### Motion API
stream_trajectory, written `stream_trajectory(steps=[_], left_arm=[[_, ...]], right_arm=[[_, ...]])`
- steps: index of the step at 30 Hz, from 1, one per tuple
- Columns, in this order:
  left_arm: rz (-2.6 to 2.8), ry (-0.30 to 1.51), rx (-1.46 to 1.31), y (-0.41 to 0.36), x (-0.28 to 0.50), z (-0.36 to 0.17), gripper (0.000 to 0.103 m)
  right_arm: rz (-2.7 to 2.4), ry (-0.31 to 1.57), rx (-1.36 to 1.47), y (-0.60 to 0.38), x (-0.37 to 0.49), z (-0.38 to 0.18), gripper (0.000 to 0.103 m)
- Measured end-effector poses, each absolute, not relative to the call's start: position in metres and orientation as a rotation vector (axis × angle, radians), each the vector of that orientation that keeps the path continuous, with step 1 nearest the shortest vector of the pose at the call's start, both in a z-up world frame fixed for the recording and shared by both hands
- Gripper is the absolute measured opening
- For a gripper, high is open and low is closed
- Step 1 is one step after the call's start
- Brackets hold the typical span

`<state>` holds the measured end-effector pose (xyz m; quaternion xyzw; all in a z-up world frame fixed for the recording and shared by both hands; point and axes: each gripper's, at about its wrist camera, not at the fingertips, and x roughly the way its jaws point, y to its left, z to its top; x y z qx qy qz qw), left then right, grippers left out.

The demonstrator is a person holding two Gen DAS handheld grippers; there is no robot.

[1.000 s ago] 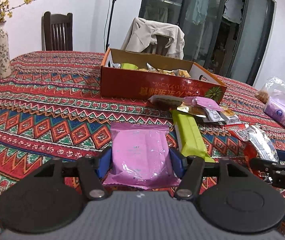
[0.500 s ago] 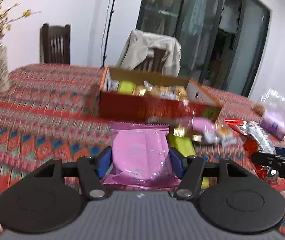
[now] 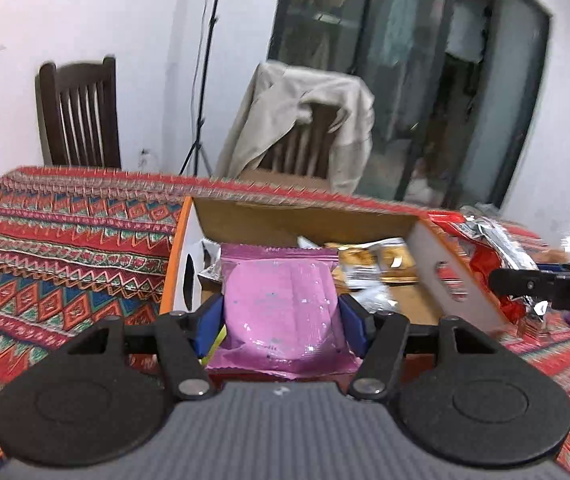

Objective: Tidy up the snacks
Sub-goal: 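Lower the pink packet and white bar into the orange box and open both tools, then withdraw both tools from the box toward the remaining snacks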

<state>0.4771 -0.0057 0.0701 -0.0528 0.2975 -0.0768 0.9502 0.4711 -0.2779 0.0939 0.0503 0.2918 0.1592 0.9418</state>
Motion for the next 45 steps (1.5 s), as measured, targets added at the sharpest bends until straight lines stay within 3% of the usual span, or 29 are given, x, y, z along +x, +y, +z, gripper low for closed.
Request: stream_trajectory(steps=[7,9,12,15,18,22,24,35,42,45], left_arm=[[-0.126,0.678,-0.051,-0.020,0.527,0.045,0.063],[-0.126,0.689,-0.035,-0.022,0.528,0.037,0.071],[-0.136,0.690,-0.008,-0.024,0.521,0.033,0.074],[-0.138,0.672,-0.004,-0.019,0.512,0.039,0.076],[-0.125,0.644,-0.011,-0.011,0.501,0.050,0.076],[-0.127,0.594,-0.043,-0.002,0.477,0.067,0.076],[-0.131,0.566,-0.049,0.001,0.456,0.074,0.076],[-0.168,0.527,-0.067,-0.004,0.308,0.059,0.078],[-0.173,0.560,-0.081,-0.019,0.227,0.029,0.080],[-0.150,0.584,-0.037,-0.027,0.208,0.012,0.080]], right_arm=[[0.208,0.708,-0.078,-0.247,0.535,0.058,0.059],[0.205,0.711,-0.110,-0.241,0.541,0.049,0.060],[0.184,0.683,-0.156,-0.236,0.540,0.043,0.077],[0.194,0.640,-0.134,-0.240,0.532,0.049,0.077],[0.208,0.586,-0.106,-0.249,0.517,0.063,0.069],[0.235,0.547,-0.099,-0.259,0.492,0.081,0.034],[0.242,0.535,-0.109,-0.263,0.478,0.085,0.030],[0.281,0.507,-0.033,-0.293,0.335,0.061,0.032],[0.259,0.534,0.015,-0.288,0.247,0.019,0.040],[0.276,0.524,-0.004,-0.282,0.217,0.005,0.047]])
